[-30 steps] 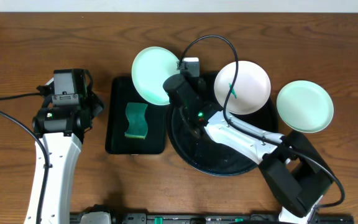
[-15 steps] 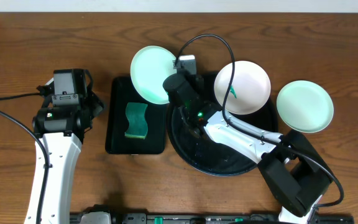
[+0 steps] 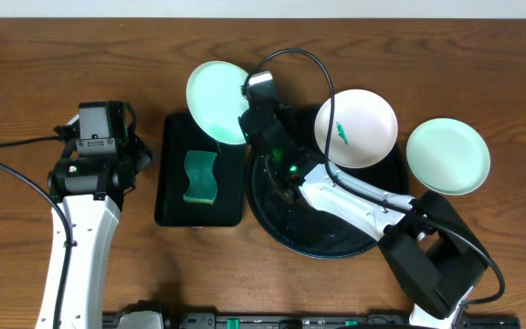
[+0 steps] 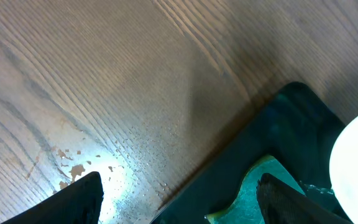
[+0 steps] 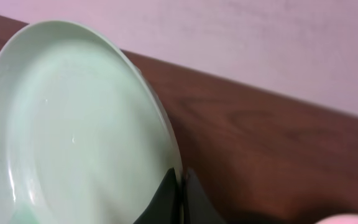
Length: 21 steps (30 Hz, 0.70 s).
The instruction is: Clean dirty plates on tray and stack at the side
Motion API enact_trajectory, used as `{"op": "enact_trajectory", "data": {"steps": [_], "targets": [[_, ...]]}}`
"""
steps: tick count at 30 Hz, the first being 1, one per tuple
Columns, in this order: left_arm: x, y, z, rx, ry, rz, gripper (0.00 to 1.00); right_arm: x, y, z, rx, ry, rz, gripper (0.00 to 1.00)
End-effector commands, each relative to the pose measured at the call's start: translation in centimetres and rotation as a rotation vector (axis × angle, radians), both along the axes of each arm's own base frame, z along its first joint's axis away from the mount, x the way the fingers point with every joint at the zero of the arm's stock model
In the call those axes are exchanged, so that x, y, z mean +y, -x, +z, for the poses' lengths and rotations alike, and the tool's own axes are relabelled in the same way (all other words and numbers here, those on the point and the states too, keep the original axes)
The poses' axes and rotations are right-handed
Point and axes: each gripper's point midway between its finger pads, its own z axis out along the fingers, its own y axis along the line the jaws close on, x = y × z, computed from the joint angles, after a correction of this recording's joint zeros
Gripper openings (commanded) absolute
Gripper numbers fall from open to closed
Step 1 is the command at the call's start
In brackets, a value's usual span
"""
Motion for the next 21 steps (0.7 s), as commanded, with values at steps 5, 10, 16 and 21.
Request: {"op": "enact_trajectory", "data": {"steps": [5, 10, 16, 21], "targets": [[0.5, 0.2, 0.1, 0.001, -0.017, 0.016, 0.80, 1.9, 0.3, 2.7, -0.119, 0.115, 0.077, 0.01], [0.5, 0.2, 0.1, 0.002, -0.017, 0.016, 0.80, 2.5, 0.6, 3.1, -0.143, 0.157, 0.104, 0.01], [0.5, 0.2, 0.1, 0.001, -0.017, 0.016, 0.80, 2.7, 0.6, 3.4, -0.160, 0.161, 0.110, 0.01], [0.5, 0.2, 0.1, 0.002, -0.017, 0.016, 0.80, 3.3, 1.0, 3.9, -0.192, 0.207, 0.137, 0.01]]}}
